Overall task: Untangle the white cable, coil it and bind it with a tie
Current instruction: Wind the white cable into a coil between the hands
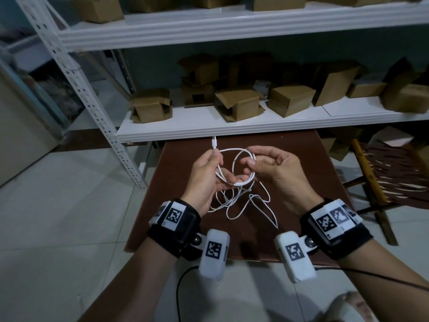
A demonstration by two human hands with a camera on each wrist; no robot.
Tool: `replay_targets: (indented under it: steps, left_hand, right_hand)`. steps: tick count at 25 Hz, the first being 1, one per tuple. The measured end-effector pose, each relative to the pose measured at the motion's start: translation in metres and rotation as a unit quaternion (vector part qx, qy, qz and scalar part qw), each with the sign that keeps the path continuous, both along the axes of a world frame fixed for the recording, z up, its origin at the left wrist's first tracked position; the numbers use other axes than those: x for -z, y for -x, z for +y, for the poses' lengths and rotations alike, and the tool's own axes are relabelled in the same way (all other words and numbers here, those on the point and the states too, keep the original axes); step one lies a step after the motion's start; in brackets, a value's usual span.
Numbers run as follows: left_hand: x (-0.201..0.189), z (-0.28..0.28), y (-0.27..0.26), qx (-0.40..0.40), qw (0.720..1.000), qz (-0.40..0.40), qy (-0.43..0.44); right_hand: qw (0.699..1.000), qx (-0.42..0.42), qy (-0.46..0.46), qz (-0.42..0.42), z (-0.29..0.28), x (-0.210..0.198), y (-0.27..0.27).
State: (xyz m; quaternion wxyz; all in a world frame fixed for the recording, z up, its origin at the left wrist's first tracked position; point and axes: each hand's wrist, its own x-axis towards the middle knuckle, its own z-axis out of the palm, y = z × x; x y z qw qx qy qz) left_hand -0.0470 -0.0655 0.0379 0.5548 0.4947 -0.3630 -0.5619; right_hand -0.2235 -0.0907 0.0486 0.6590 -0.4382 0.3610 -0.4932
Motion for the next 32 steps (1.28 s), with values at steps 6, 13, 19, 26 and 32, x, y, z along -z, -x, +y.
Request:
replay_targets:
  steps: [6,13,19,26,32]
  left_hand:
    - [0.004,-0.002,0.001,0.006,0.972,0.232,-0.028]
    - [0.007,-0.008,-0.010,0.087,0.970,0.221,-0.045]
    - [0.005,-0.007,-0.009,0.078,0.977,0.188,-0.060]
    - [0.008,-0.006,-0.007,0.069,0.985,0.149,-0.046]
    - [0.010,-0.007,-0.001,0.092,0.985,0.134,-0.061]
  right_hand:
    - [1.000,0.013,0.004,-0.008,-0.005,0.002,0.002]
    - [1.000,0.011,-0.012,-0.026,-0.005,0.004,-0.003]
    - [0.998,0.029,0.043,0.032,-0.008,0.004,0.003]
    - [0.996,0.005,0.041,0.084,-0.014,0.010,0.000]
    - [0.999,-0.022,-0.030,0.015,-0.012,0.010,-0.008]
